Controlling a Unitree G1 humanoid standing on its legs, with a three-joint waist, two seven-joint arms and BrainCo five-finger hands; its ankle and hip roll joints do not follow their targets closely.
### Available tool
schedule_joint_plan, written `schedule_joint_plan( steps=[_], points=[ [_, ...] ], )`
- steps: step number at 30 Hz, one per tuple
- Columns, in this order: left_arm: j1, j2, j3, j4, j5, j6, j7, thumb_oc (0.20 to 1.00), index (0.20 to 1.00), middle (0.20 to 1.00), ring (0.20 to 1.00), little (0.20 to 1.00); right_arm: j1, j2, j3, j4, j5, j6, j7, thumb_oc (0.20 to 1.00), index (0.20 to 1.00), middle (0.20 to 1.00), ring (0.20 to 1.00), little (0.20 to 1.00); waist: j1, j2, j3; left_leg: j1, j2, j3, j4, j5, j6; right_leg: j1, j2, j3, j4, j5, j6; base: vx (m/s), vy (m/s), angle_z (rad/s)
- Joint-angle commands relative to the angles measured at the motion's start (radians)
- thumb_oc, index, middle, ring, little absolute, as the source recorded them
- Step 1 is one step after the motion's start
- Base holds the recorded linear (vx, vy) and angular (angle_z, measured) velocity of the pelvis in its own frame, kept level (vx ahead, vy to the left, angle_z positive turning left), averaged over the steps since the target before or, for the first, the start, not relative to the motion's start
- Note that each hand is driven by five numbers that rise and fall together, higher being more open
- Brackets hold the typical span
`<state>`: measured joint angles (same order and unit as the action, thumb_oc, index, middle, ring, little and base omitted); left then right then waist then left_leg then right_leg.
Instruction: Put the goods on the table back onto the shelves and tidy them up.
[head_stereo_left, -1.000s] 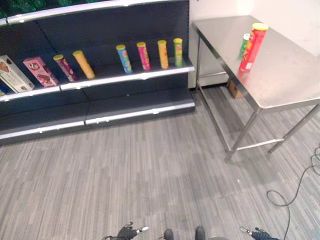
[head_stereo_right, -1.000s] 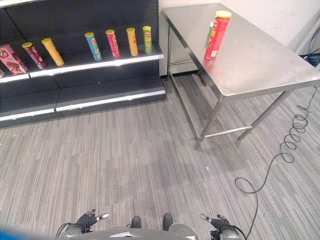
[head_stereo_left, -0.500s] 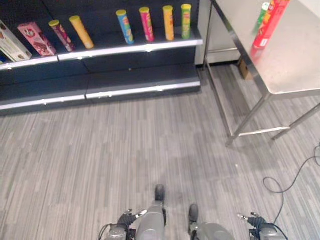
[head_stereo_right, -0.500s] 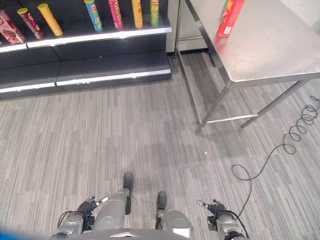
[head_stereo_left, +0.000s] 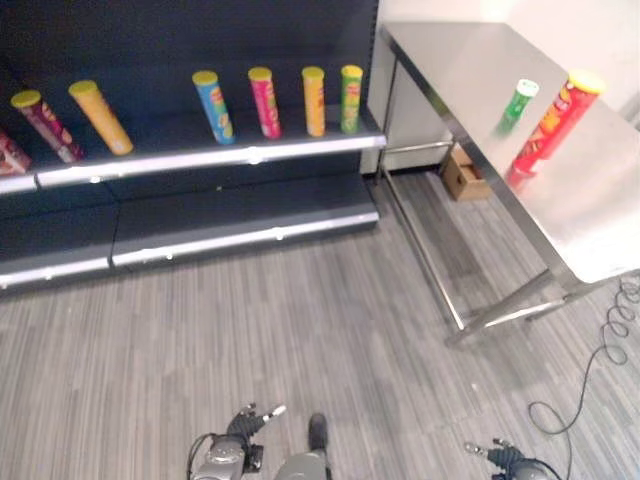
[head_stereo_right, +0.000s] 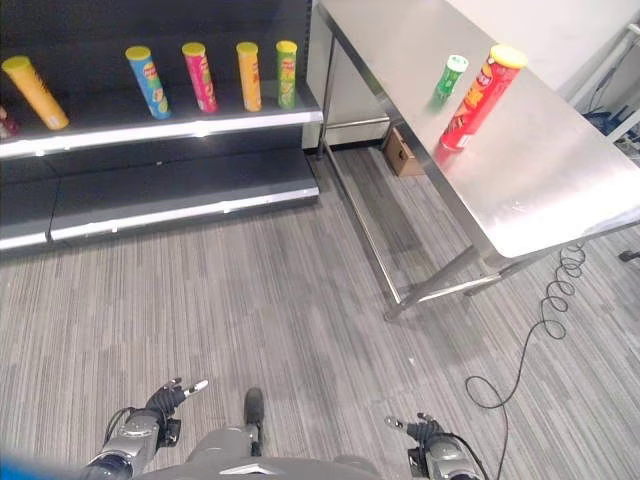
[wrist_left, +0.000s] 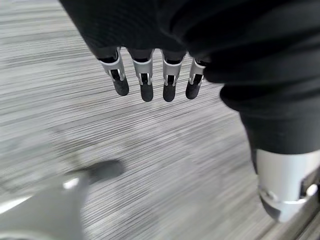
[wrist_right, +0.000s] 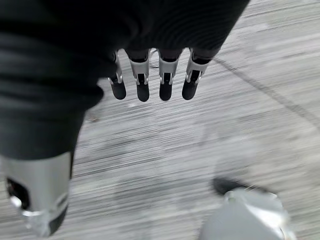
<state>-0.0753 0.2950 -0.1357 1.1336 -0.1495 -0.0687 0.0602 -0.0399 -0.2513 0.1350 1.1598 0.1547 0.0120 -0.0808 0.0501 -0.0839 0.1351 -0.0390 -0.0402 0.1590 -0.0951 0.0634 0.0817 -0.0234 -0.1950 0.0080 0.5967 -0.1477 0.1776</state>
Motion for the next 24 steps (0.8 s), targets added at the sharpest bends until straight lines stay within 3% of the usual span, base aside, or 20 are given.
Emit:
schedule_joint_plan(
  steps=[1,3,4,6,8,9,13,17,20,22,23,24],
  points=[
    [0.014,0.032,0.003,-0.010,0.013,-0.001,0.009,1.000,1.000,1.000,1.000,1.000,-0.043,-0.057,-0.017,-0.009,-0.003,-0.006,-0.018,1.000,1.000,1.000,1.000,1.000,-0.002,0.027,0.047,-0.088,0.020,-0.061,0.093,-0.045,-0.042,0.062,0.012,-0.038,-0.057,0.304,-0.006,0.29,0.317,0.25],
    [0.009,0.031,-0.003,-0.002,0.019,-0.001,0.007,1.000,1.000,1.000,1.000,1.000,-0.041,-0.053,-0.017,-0.001,0.000,-0.008,-0.020,1.000,1.000,1.000,1.000,1.000,-0.020,0.055,0.062,-0.035,0.025,-0.070,0.064,-0.055,-0.038,-0.009,0.025,-0.064,-0.021,0.241,-0.028,0.33,0.248,0.01],
    [-0.004,0.032,-0.013,0.004,0.026,-0.003,0.006,1.000,1.000,1.000,1.000,1.000,-0.035,-0.055,-0.021,0.000,0.005,-0.008,-0.024,1.000,1.000,1.000,1.000,1.000,-0.049,0.076,0.088,0.022,0.023,-0.086,0.038,-0.069,-0.044,-0.071,0.046,-0.109,-0.080,0.111,-0.055,0.37,0.152,-0.09],
    [-0.010,0.031,-0.024,0.006,0.033,-0.004,0.005,1.000,1.000,1.000,1.000,1.000,-0.030,-0.058,-0.026,0.003,0.011,-0.006,-0.027,1.000,1.000,1.000,1.000,1.000,-0.079,0.084,0.105,0.057,0.020,-0.102,0.031,-0.081,-0.051,-0.110,0.090,-0.121,-0.189,0.053,-0.061,0.29,0.058,0.13],
    [-0.015,0.026,-0.031,0.014,0.045,-0.004,0.002,1.000,1.000,1.000,1.000,1.000,-0.022,-0.060,-0.037,0.015,0.024,-0.004,-0.031,1.000,1.000,1.000,1.000,1.000,-0.102,0.075,0.115,0.096,0.002,-0.116,0.025,-0.103,-0.053,-0.130,0.125,-0.107,-0.328,0.076,-0.050,0.30,0.003,0.48],
    [-0.018,0.020,-0.033,0.022,0.058,-0.005,0.002,1.000,1.000,1.000,1.000,1.000,-0.018,-0.062,-0.045,0.029,0.025,-0.001,-0.033,1.000,1.000,1.000,1.000,1.000,-0.119,0.069,0.117,0.134,-0.008,-0.125,0.015,-0.121,-0.060,-0.148,0.141,-0.130,-0.457,0.112,-0.037,0.36,-0.009,0.37],
    [-0.019,0.008,-0.044,0.036,0.082,-0.006,0.000,1.000,1.000,1.000,1.000,1.000,0.004,-0.072,-0.063,0.050,0.024,-0.002,-0.035,1.000,1.000,1.000,1.000,1.000,-0.130,0.049,0.107,0.171,-0.021,-0.124,0.024,-0.157,-0.074,-0.111,0.125,-0.213,-0.571,0.164,-0.031,0.26,-0.041,0.19],
    [-0.012,-0.003,-0.044,0.040,0.088,-0.008,-0.002,1.000,1.000,1.000,1.000,1.000,0.027,-0.082,-0.075,0.056,0.030,-0.005,-0.033,1.000,1.000,1.000,1.000,1.000,-0.137,0.041,0.074,0.184,-0.005,-0.113,0.048,-0.197,-0.099,-0.056,0.127,-0.235,-0.620,0.177,-0.045,0.21,-0.103,0.32],
    [-0.011,-0.005,-0.046,0.039,0.085,-0.008,-0.005,1.000,1.000,1.000,1.000,1.000,0.030,-0.094,-0.079,0.053,0.038,-0.011,-0.030,1.000,1.000,1.000,1.000,1.000,-0.138,0.036,0.064,0.160,0.011,-0.095,0.153,-0.238,-0.127,-0.021,0.128,-0.237,-0.642,0.162,-0.057,0.16,-0.110,0.33],
    [-0.004,-0.005,-0.043,0.033,0.077,-0.011,-0.010,1.000,1.000,1.000,1.000,1.000,0.034,-0.099,-0.078,0.048,0.041,-0.015,-0.029,1.000,1.000,1.000,1.000,1.000,-0.138,0.038,0.069,0.131,0.029,-0.070,0.279,-0.221,-0.165,0.017,0.141,-0.241,-0.654,0.137,-0.077,0.12,-0.085,-0.14],
    [-0.004,-0.005,-0.043,0.033,0.077,-0.011,-0.010,1.000,1.000,1.000,1.000,1.000,0.034,-0.099,-0.078,0.048,0.041,-0.015,-0.029,1.000,1.000,1.000,1.000,1.000,-0.138,0.038,0.070,0.131,0.030,-0.070,0.280,-0.221,-0.165,0.017,0.141,-0.241,-0.654,0.137,-0.077,0.08,-0.116,-0.12],
    [0.002,-0.004,-0.040,0.015,0.068,-0.010,-0.014,1.000,1.000,1.000,1.000,1.000,0.038,-0.104,-0.073,0.041,0.039,-0.015,-0.028,1.000,1.000,1.000,1.000,1.000,-0.129,0.037,0.094,0.050,0.055,-0.067,0.504,-0.154,-0.198,0.059,0.153,-0.238,-0.659,0.112,-0.105,0.03,-0.130,-0.05]
  ],
)
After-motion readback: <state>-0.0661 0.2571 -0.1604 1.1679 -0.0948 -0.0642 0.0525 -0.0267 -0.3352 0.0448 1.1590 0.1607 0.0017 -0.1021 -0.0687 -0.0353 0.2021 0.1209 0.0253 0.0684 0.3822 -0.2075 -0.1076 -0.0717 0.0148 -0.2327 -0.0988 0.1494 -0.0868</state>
